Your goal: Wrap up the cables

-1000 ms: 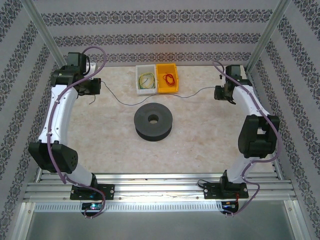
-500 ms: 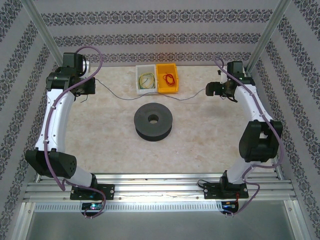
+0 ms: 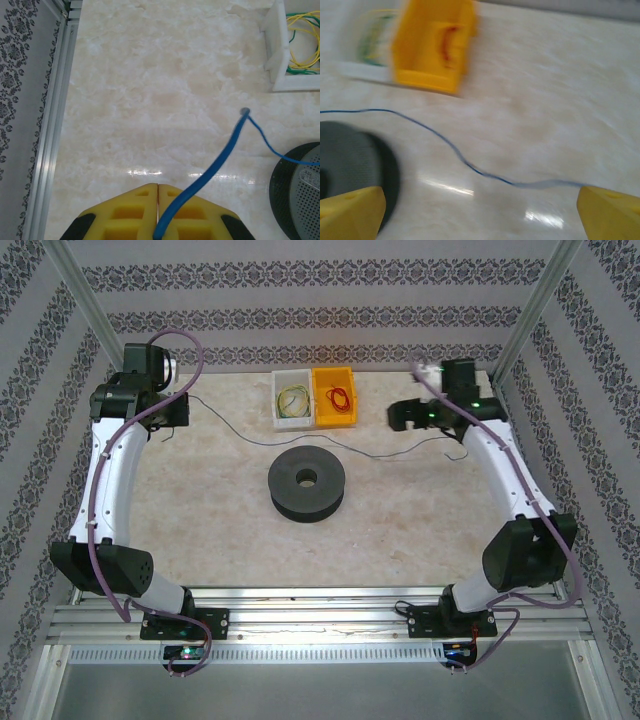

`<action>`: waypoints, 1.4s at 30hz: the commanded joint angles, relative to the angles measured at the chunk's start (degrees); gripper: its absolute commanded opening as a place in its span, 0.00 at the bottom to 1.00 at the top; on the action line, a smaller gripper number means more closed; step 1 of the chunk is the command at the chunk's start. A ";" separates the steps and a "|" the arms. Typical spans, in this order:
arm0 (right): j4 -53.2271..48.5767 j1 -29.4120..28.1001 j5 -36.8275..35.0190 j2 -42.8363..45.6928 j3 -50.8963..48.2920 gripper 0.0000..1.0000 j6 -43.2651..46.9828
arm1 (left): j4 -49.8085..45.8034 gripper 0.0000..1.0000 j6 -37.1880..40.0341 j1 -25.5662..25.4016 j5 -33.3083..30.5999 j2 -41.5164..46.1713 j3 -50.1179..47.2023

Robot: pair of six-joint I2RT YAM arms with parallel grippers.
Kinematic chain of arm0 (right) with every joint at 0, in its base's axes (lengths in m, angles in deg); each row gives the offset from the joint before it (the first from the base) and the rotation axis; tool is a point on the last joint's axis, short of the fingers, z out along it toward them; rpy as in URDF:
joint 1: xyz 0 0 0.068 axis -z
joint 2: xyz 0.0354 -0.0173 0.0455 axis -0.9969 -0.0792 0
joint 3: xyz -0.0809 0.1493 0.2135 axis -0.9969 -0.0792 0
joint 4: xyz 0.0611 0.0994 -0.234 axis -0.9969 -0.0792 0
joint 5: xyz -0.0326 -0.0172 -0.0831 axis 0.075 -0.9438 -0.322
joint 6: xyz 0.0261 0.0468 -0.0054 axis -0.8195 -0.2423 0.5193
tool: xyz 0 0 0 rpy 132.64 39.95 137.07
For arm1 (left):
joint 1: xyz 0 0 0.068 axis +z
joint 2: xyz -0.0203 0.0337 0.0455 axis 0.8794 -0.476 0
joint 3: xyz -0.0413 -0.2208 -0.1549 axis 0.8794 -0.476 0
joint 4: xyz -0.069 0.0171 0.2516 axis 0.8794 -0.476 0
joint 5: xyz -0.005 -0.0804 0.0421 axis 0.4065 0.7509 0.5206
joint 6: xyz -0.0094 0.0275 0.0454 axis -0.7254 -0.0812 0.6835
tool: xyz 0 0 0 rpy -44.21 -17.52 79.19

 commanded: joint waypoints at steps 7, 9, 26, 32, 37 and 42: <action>6.10 -22.22 16.38 -21.20 22.34 0.97 7.30 | 2.41 0.00 -3.04 0.19 8.09 1.25 -1.41; 5.12 -24.72 18.23 -26.98 29.28 0.96 7.75 | 2.62 0.00 -3.35 0.16 9.50 1.16 -1.27; -0.25 -29.39 17.50 -48.24 52.19 0.76 6.88 | 2.11 0.00 -2.95 0.34 12.42 0.65 2.29; 1.70 -27.60 13.62 -45.09 44.82 0.35 6.26 | 1.74 0.00 -2.86 2.90 12.35 0.13 4.64; 2.12 -26.20 11.67 -43.15 41.39 0.26 6.66 | 2.01 0.00 -3.36 5.59 14.18 0.52 4.91; 2.55 -25.82 10.89 -42.83 41.18 0.00 6.97 | 2.51 0.00 -3.78 6.69 15.93 1.33 4.53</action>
